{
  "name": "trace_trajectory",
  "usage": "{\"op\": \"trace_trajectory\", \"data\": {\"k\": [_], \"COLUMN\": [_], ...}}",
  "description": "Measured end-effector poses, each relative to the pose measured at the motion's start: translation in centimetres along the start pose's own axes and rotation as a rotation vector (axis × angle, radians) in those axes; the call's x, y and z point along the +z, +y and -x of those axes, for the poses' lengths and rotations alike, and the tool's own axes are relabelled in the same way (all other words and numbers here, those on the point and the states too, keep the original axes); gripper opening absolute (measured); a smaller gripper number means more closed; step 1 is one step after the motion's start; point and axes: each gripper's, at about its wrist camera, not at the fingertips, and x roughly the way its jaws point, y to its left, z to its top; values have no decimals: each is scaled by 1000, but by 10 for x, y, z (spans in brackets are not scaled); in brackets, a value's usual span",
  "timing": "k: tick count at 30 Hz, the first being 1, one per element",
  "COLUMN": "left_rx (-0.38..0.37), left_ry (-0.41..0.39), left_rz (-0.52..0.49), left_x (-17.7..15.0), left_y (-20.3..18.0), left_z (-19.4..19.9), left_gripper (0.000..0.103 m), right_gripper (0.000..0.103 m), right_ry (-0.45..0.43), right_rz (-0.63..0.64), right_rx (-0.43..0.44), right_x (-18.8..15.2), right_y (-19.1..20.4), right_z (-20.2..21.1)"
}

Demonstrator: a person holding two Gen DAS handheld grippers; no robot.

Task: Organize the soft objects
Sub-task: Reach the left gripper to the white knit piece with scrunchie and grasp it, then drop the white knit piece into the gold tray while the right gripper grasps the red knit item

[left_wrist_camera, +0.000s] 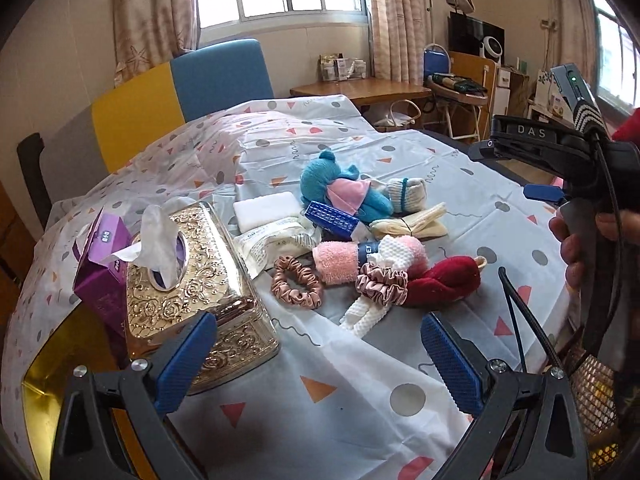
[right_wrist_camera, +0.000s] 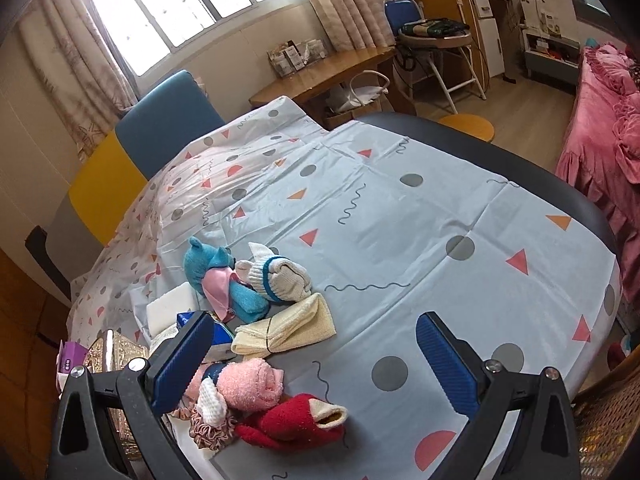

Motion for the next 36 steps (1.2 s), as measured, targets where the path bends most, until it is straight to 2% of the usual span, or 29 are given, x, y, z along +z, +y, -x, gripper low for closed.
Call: {"op": "trace_trajectory", "data": {"k": [4, 6, 8, 12, 14, 17, 18, 24, 30, 31, 33, 36], "left_rx": [39, 44, 55, 42, 28, -56, -80, -107, -87, -91, -126, -171], "left_ry": [-32, -42, -53, -46, -44, 12, 36, 90, 179, 192, 233, 209], "left_rz": [41, 57, 71, 82, 59, 36, 41, -8, -98, -99, -60, -6], "left_x": [0, 1, 1, 5, 8, 13, 15, 25, 21, 19, 15, 11], "left_y": [8, 12, 13, 13, 7, 0, -1, -17, -42, -43, -41, -31], "left_z": [7, 10, 12, 9, 1, -17, -26, -60, -106, -113, -125, -120], "left_gripper": [103, 103, 103, 103, 102, 74, 72, 71, 72, 69, 33, 29], "right_gripper": [103, 103, 103, 103, 103, 103, 103, 103, 103, 103, 103, 102], "right_ry": [-72, -136, -189, -188, -192, -191, -185, -161, -127, -118, -96, -53], "right_rz": [95, 174, 254, 330, 320, 220, 191, 135, 126, 125, 123, 128], "right_rx": [-30, -91, -116, -109, -138, -145, -145, -141, -107, -100, -85, -69], "right_x": [-2, -5, -9, -14, -13, -5, -3, 1, 0, 0, 0, -2], "right_y": [19, 31, 44, 57, 55, 35, 29, 18, 18, 18, 18, 19], "right_z": [10, 18, 23, 22, 21, 24, 24, 22, 18, 17, 13, 5]}}
